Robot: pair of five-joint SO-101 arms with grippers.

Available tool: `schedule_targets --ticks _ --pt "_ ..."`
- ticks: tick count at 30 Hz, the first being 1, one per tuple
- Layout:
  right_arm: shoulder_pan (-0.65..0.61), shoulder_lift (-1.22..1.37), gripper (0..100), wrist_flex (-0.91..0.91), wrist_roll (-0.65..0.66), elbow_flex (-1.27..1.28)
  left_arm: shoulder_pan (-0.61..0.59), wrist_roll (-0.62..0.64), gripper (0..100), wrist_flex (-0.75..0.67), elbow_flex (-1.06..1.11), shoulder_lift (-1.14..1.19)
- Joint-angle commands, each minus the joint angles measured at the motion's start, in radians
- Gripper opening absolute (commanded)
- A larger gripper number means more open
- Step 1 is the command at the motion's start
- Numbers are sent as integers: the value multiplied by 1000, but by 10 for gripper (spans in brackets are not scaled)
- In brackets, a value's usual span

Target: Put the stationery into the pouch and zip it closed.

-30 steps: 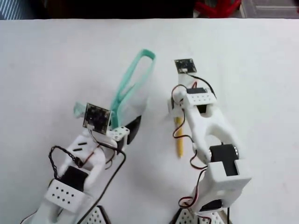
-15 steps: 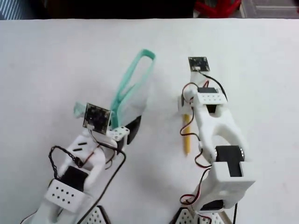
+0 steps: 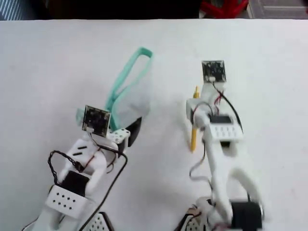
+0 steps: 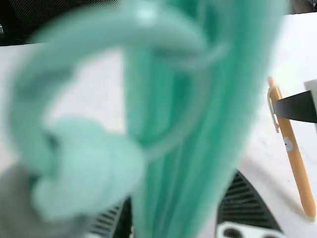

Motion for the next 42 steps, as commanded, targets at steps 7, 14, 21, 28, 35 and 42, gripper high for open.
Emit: schedule_targets --ticks 7,14,21,28,35,42 --pt "-51 -685 17 -139 5 377 -5 -3 229 -21 -11 10" --pt "-48 -974 17 10 5 420 -7 -3 229 -21 -11 10" --pt "-94 -1067 18 7 5 500 -8 -3 229 -21 -9 10" --pt "-53 -1178 18 -70 2 585 -10 -3 229 -21 -9 10" --pt "-76 -1346 17 -77 2 588 -4 -3 229 -21 -8 10" --pt "-200 -1294 17 -82 5 338 -4 -5 229 -21 -8 10"
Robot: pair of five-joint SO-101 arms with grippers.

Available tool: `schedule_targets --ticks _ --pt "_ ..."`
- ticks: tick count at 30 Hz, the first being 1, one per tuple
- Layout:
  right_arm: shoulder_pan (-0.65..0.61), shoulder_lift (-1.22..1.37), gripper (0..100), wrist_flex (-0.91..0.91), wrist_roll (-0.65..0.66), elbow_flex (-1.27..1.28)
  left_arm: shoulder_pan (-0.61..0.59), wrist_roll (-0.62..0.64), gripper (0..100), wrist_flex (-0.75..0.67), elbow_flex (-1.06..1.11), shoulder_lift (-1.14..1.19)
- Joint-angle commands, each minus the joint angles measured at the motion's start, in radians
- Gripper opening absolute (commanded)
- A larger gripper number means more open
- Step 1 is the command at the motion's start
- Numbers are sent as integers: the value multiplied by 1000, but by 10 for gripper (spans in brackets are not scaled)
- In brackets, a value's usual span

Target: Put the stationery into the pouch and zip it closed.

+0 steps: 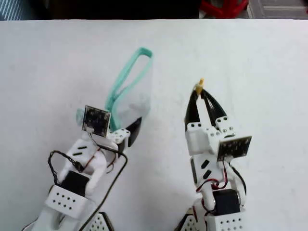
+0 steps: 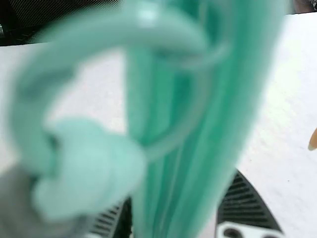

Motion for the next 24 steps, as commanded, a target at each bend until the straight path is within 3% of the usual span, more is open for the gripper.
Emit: schedule_targets --ticks 1,10,18,24 --pt "-56 61 17 -31 5 -189 -4 -5 229 -21 -8 10" --pt "-136 601 17 -18 5 -936 -2 -6 229 -21 -8 10" --pt "-300 1208 17 292 5 -1738 -2 -6 229 -21 -9 10" --pt "-338 1471 17 461 5 -2025 -2 -6 229 -21 -11 10"
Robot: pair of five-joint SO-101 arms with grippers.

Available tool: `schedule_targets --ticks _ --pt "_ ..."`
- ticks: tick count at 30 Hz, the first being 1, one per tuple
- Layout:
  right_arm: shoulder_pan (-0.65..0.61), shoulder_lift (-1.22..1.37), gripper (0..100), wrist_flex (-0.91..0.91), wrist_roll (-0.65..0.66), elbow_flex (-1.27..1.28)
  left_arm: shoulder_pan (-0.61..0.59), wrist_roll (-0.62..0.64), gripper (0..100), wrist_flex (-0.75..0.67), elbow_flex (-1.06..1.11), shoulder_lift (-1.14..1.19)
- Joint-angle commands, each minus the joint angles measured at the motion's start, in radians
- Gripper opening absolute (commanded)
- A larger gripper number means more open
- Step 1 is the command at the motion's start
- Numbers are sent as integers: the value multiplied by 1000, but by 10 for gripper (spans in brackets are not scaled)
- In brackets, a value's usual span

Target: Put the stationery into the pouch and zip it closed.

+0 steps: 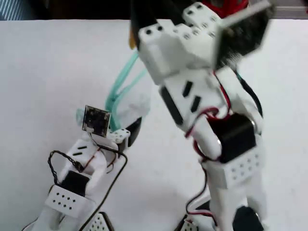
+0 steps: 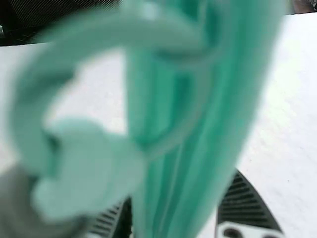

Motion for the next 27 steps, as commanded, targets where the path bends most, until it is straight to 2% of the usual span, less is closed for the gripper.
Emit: schedule_targets --ticks 1,6,10,17,27 --pt "-7 102 18 91 5 -153 -4 -6 229 -21 -11 10" --pt "-2 114 18 200 5 -157 -4 -6 230 -23 -12 10" --pt "27 110 18 217 5 -69 -4 -8 232 -23 -12 8" --pt "97 82 18 96 3 172 -4 -8 232 -23 -12 8" --pt "39 -219 18 -119 5 626 -5 -8 232 -38 -12 8"
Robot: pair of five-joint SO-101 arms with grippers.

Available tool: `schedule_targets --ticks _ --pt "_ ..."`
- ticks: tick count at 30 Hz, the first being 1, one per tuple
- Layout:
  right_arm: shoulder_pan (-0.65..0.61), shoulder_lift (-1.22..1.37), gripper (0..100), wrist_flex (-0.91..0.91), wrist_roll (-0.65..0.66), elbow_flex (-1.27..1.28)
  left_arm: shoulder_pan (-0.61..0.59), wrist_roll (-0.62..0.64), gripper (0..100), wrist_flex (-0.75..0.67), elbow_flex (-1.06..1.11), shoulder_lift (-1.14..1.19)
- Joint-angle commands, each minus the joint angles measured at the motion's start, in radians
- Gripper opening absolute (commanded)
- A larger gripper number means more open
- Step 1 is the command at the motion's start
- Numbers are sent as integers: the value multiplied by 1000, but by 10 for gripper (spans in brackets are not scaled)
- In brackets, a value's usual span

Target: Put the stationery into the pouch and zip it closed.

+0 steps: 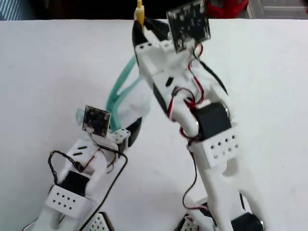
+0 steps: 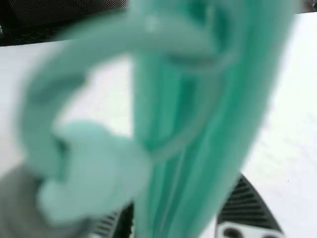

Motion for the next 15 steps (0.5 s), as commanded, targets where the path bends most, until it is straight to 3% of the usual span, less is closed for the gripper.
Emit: schedule_targets --ticks 1,5,15 --pt "-27 -130 18 -88 5 153 -10 -8 232 -40 -11 8" --pt "-27 -203 18 -137 5 275 -12 -8 232 -40 -11 8" --pt "-28 -240 18 -85 5 284 -12 -8 232 -40 -11 8"
